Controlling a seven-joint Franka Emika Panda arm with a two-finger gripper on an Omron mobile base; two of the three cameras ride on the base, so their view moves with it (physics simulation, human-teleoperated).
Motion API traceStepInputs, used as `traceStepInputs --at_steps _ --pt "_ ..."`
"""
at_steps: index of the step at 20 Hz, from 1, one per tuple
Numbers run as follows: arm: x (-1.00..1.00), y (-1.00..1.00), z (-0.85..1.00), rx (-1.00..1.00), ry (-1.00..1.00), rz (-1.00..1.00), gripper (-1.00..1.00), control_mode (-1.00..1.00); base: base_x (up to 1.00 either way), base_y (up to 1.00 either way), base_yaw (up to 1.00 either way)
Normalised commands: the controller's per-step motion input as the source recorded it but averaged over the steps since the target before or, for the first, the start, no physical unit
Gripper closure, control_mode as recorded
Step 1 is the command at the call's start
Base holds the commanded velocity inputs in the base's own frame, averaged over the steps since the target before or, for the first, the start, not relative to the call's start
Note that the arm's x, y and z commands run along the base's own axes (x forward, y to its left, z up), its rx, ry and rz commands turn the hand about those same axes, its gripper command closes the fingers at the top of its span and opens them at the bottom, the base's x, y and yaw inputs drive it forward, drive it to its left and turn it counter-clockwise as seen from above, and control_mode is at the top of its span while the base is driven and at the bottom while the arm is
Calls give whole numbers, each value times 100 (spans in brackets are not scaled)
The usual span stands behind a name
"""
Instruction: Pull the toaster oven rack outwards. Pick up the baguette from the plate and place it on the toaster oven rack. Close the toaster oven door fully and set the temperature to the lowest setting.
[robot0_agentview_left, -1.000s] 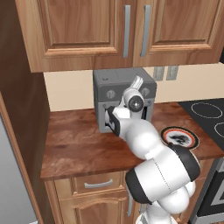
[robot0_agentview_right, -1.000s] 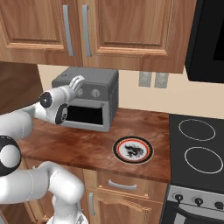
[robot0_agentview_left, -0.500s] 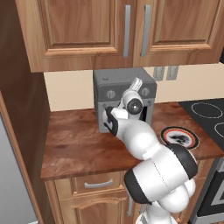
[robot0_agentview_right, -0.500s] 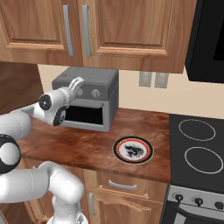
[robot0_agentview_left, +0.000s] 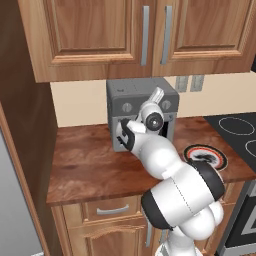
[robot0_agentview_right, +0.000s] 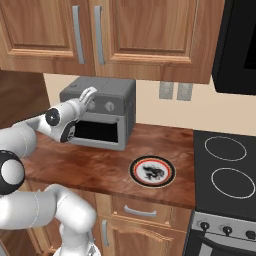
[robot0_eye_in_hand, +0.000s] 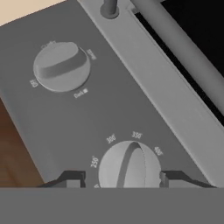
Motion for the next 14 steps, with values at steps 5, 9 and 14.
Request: traceStepInputs --at_steps 5,9,14 --pt "11 0 0 0 0 0 100 -100 0 0 0" --pt "0 0 0 0 0 0 100 -100 0 0 0" --pt "0 0 0 0 0 0 100 -100 0 0 0"
